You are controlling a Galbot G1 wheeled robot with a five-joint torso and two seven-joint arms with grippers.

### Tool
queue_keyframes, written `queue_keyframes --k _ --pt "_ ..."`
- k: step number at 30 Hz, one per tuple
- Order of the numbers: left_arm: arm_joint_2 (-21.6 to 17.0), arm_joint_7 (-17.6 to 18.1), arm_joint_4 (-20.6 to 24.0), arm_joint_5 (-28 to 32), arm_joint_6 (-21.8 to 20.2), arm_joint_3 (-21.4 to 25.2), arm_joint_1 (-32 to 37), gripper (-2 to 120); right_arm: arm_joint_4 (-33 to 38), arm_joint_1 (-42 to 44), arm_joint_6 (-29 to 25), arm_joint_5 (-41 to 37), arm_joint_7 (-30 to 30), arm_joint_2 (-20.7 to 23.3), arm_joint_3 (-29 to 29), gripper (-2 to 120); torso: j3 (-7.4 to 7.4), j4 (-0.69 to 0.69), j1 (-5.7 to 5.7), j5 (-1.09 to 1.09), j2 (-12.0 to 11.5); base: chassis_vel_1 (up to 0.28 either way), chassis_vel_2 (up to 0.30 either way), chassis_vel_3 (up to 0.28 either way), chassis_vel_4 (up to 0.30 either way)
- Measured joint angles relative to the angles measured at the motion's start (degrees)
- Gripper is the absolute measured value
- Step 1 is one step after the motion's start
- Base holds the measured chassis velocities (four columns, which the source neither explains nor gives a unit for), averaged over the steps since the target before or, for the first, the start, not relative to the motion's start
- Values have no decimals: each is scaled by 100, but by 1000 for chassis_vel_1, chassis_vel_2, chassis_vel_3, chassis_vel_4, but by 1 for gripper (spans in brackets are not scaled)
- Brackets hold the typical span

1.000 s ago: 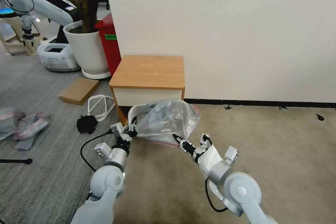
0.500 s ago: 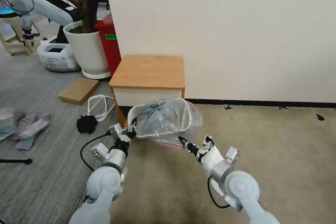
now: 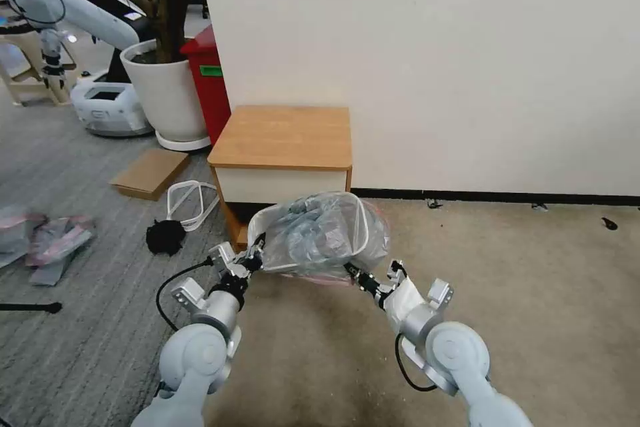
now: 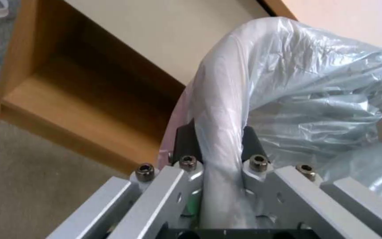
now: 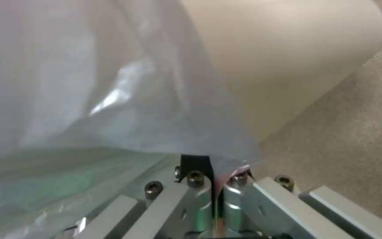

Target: Pick up the garbage bag from the table and place it over the trash can.

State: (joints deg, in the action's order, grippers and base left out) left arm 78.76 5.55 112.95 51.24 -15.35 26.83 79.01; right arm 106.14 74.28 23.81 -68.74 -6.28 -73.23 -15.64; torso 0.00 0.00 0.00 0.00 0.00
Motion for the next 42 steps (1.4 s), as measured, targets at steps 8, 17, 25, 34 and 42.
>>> queue_keyframes --k 8,17,25,34,42 --pt "-65 11 -128 -102 21 40 -92 6 39 51 -104 326 32 55 51 6 0 0 0 0 0 0 0 0 0" --pt "-126 125 -435 -195 185 82 -353 6 119 236 -595 1426 356 191 319 41 0 0 0 0 0 0 0 0 0" --pt "-321 133 -506 -177 196 165 -417 6 41 353 -950 1843 783 376 235 71 0 0 0 0 0 0 0 0 0" --pt "-663 -53 -335 -11 192 245 -204 6 -233 308 -1177 1601 2343 1107 -318 100 0 0 0 1 0 0 0 0 0" --pt "-1148 -430 -140 113 172 351 83 6 -692 87 -958 946 3779 1685 -660 113 0 0 0 1 0 0 0 0 0"
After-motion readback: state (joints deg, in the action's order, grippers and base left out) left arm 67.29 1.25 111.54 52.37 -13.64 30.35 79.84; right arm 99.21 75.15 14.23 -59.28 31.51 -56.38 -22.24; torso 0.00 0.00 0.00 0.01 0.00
